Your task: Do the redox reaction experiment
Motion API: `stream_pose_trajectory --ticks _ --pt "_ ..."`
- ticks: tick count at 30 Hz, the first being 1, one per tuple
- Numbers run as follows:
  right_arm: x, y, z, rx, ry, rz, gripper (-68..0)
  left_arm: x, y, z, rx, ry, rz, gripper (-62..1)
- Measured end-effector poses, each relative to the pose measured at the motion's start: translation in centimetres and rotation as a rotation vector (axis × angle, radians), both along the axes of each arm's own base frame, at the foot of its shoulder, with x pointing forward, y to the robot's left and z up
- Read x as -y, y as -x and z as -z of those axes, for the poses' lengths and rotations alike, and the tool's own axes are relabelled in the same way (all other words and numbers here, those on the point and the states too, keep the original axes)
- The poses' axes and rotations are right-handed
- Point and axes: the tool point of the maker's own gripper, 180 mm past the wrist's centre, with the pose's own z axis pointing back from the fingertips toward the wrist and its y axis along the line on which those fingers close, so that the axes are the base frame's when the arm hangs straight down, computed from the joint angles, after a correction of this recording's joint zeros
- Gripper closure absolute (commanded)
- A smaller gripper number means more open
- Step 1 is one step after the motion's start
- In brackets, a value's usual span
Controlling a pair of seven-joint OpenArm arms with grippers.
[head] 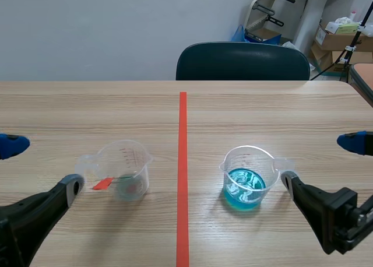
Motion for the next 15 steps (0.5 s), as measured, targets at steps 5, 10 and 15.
stream_pose_trajectory --ticks 5,10,15 --pt "0.0 0.0 0.0 0.000 0.001 0.000 -67.1 -1.8 2.1 1.3 -0.086 -0.040 -0.059 -62.3" --pt "0.0 0.0 0.0 0.000 0.001 0.000 -67.1 -0.9 3.7 0.0 -0.101 -0.034 -0.057 -62.3" --pt "0.0 0.0 -0.1 0.003 -0.001 -0.001 -67.1 -1.3 3.9 -1.7 -0.073 -0.076 -0.111 -62.3"
